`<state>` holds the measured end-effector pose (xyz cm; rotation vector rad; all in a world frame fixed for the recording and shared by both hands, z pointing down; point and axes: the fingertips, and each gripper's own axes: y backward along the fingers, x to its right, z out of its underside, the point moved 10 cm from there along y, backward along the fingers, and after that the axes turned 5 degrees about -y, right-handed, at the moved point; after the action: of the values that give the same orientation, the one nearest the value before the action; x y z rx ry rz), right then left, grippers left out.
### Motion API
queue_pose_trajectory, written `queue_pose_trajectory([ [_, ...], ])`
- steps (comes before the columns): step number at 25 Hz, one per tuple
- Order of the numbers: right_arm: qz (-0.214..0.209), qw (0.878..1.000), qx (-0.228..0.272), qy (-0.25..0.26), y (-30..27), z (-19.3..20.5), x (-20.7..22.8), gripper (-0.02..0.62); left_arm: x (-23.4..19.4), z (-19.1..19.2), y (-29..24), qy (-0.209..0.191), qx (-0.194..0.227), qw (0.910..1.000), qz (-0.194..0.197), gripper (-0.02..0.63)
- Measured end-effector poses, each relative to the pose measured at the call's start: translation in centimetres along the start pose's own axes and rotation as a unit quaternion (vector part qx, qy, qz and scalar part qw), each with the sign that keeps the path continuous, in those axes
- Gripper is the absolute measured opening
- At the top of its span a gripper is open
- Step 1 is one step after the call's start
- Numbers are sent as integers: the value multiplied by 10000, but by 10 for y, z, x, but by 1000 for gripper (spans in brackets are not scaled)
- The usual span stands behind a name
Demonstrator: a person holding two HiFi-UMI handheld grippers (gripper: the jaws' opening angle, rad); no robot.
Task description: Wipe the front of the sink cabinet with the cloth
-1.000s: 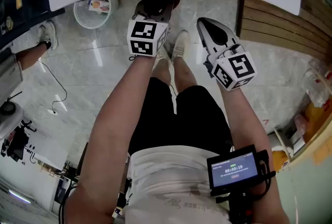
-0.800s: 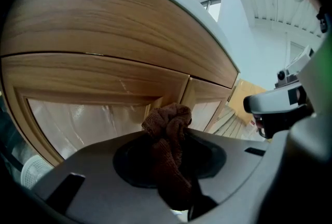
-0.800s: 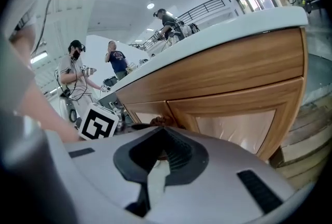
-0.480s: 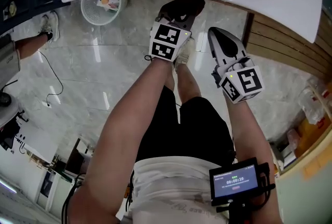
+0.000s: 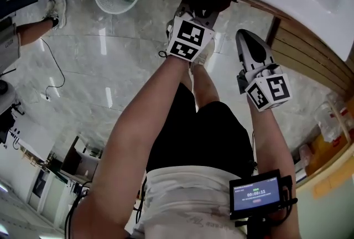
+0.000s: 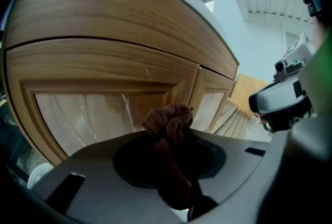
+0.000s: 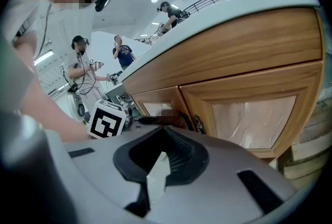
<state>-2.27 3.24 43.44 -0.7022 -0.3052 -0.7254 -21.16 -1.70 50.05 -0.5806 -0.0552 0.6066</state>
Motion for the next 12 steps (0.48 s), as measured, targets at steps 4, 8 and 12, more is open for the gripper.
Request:
queue_pose_trajectory([
  [4,-139,9998,-137,0,-12,2,-9,12,-8,7,5,-26,-7,10000,57,123],
  [8,-301,9993,-203,87,-22,-2,-21,12,-12,10,14,-63,11,10000,39,124],
  [12,-396,9989,-234,104,-26,-2,-25,12,-13,14,22,-99,38,9999,91,124],
])
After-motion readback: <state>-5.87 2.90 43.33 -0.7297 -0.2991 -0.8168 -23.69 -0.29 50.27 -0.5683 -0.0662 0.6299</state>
